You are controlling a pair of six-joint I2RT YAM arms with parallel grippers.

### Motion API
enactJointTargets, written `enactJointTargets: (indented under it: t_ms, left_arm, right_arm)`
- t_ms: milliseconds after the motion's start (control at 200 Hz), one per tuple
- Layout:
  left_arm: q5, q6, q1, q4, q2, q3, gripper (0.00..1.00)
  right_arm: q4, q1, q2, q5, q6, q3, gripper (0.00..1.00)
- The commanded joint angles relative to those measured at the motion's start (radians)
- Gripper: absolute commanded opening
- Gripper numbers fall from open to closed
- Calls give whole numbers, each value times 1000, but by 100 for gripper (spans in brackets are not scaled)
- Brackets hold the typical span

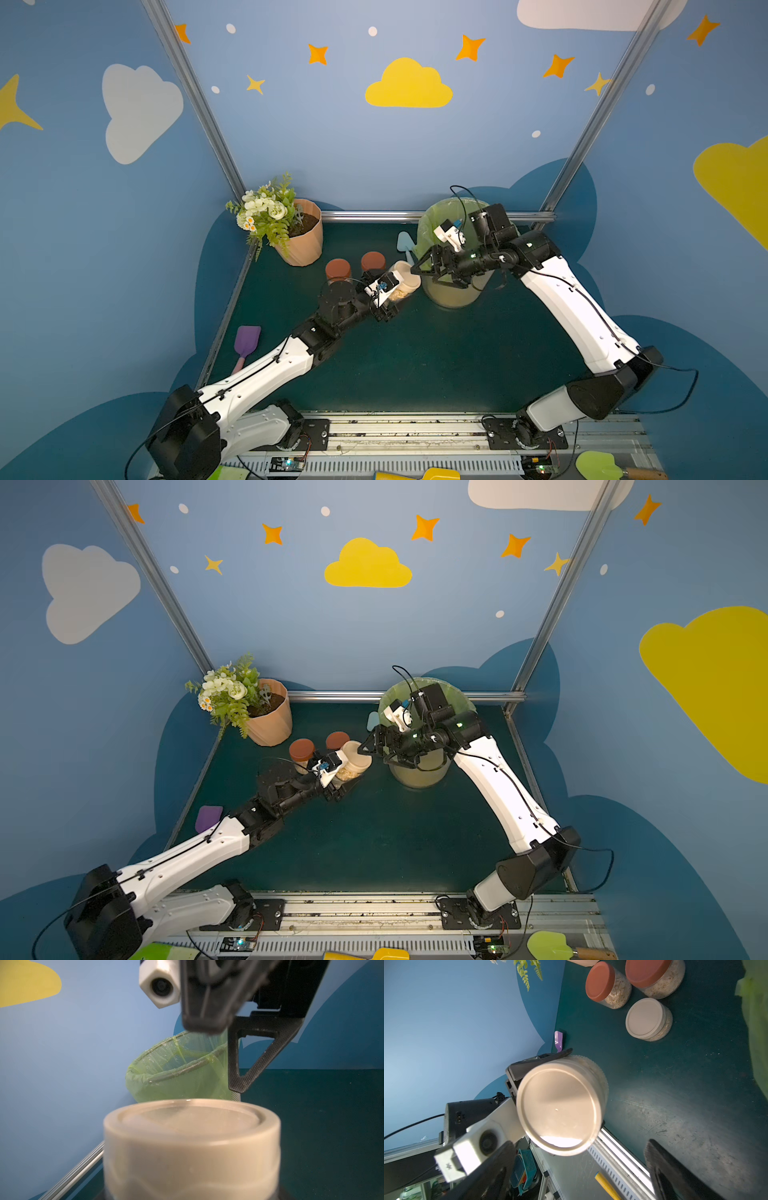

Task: Empty expired oatmeal from jars
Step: Unscrew the lid from the jar.

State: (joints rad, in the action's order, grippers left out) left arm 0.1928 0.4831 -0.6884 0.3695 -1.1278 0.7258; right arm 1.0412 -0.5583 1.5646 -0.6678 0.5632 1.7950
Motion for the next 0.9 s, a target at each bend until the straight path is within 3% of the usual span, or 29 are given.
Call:
enactJointTargets:
  t_ms: [0,611,891]
  left_arm:
    - [-10,53,-3,9,13,42,12]
    - [0,47,-12,2,13,41,12]
    - [3,43,-13,-6,4,46,12]
  right_arm:
    - [156,-7,54,-3,-24,88,97]
    - [371,-124,289,71,-158,421,97]
    - [449,-153,333,134,-227,488,90]
